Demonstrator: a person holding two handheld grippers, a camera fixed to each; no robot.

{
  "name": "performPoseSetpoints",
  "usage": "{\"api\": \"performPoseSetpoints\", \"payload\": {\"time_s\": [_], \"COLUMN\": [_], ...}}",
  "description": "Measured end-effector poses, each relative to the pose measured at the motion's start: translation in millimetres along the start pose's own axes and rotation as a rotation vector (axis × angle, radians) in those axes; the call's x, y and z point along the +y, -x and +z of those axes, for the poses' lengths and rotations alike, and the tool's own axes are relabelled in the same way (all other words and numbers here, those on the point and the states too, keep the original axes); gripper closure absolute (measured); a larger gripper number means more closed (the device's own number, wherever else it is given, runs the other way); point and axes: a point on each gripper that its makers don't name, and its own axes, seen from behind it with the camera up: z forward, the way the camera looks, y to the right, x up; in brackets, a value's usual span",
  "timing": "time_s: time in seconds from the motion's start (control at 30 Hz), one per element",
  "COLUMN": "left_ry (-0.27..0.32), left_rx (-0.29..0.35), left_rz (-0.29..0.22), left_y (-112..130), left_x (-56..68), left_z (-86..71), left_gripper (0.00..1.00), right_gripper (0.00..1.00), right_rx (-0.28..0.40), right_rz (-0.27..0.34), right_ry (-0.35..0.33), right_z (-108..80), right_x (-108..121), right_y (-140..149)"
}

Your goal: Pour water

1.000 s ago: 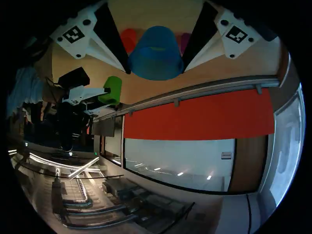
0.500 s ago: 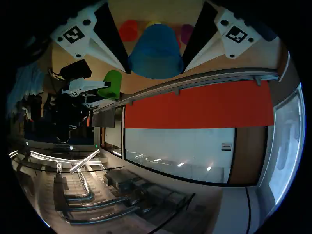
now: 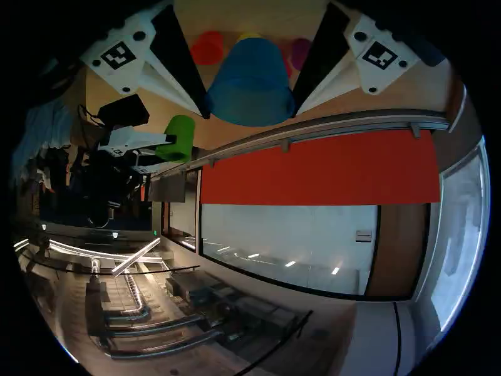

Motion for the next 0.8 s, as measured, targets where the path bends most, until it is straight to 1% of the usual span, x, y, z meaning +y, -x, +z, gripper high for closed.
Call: {"api": "performPoseSetpoints", "payload": {"time_s": [0.2,0.3,0.4,0.6,0.8], "left_ry": [0.005,0.005,0.003,-0.003,-0.017], "left_rx": [-0.001,-0.002,-0.004,0.0,0.015], "left_rz": [0.003,0.012,0.032,0.108,0.209], "left_y": [-1,-1,-2,-10,-26], "left_x": [1.4,0.5,-0.2,0.3,2.0], "left_z": [1.2,1.8,2.3,0.3,-1.7], "left_gripper": [0.09,0.09,0.09,0.09,0.09], "right_gripper": [0.07,0.07,0.07,0.07,0.08], "right_rx": [0.003,0.002,0.001,0.005,0.013], "right_rz": [-0.002,-0.003,0.0,0.007,0.011], "right_ry": [-0.001,-0.001,-0.006,-0.032,-0.066], "right_z": [-0.5,-0.5,-0.5,-2.0,-1.9], "right_x": [0,-1,-2,-12,-29], "right_y": [-1,-1,-1,-2,-2]}}
